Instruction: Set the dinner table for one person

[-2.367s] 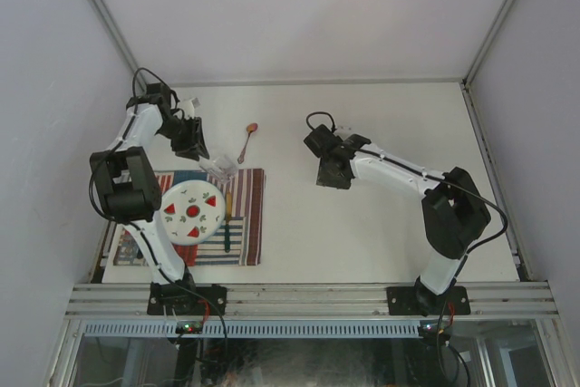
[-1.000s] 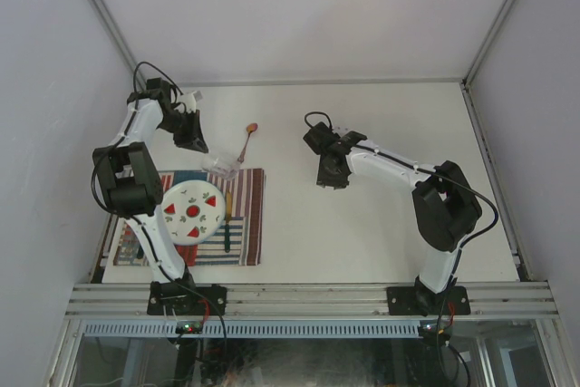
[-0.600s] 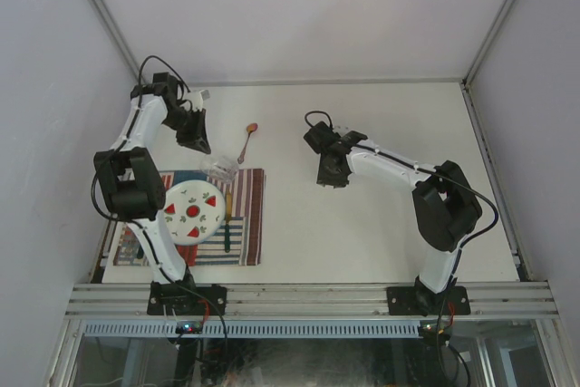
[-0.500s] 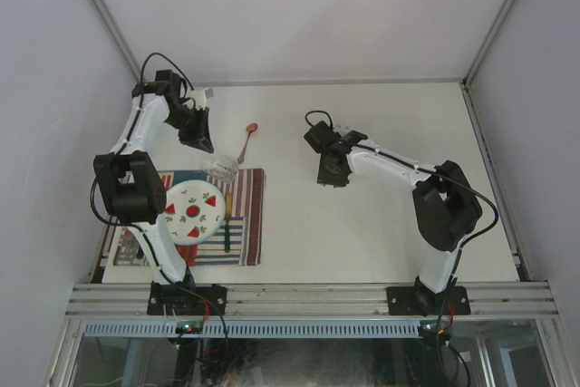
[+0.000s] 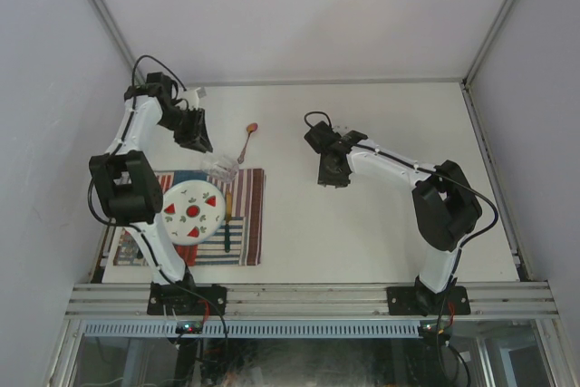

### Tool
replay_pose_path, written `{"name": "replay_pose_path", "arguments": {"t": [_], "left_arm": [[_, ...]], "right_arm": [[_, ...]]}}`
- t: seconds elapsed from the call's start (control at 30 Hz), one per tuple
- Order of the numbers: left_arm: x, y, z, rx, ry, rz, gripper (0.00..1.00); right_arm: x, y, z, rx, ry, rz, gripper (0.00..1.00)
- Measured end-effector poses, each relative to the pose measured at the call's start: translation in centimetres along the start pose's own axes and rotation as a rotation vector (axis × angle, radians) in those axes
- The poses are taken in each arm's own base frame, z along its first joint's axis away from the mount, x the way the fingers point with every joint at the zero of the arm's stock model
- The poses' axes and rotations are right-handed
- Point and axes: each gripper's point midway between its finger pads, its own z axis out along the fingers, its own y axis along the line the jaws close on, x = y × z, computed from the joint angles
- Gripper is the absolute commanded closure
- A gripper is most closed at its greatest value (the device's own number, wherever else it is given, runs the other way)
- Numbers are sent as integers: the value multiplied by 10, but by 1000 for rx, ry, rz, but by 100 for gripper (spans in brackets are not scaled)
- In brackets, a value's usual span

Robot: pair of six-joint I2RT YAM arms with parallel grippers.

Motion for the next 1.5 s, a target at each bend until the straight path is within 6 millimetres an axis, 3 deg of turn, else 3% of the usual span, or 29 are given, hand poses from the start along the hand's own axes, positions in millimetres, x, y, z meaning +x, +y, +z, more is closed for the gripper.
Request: {"name": "replay_pose_path", "arguments": {"t": [0.13,0.2,0.4,0.57,0.8,1.07,1.3,1.5], "left_arm": [[1,19,11,75,7,-83,52],[2,24,14,99,6,-100,52],[3,12,18,184,11,-62,51],[14,6,32,270,71,-65,54],[18,16,35,270,76,-37,54],[18,30,31,239,66,-17,55],[-12,45,36,206,-1,1,55],[-27,55,41,172,-35,0,56]], "right_arm": [[2,-6,0,23,7,-14,66],[4,-9,0,34,10,-17,66],[10,-17,1,61,32,-17,66],[13,-19,0,69,40,-14,66],[19,-19,-3,84,54,-14,66],[4,8,-3,70,38,-24,67],[-2,18,-8,84,29,-58,66],[-41,50,-26,27,-46,-84,66]]}}
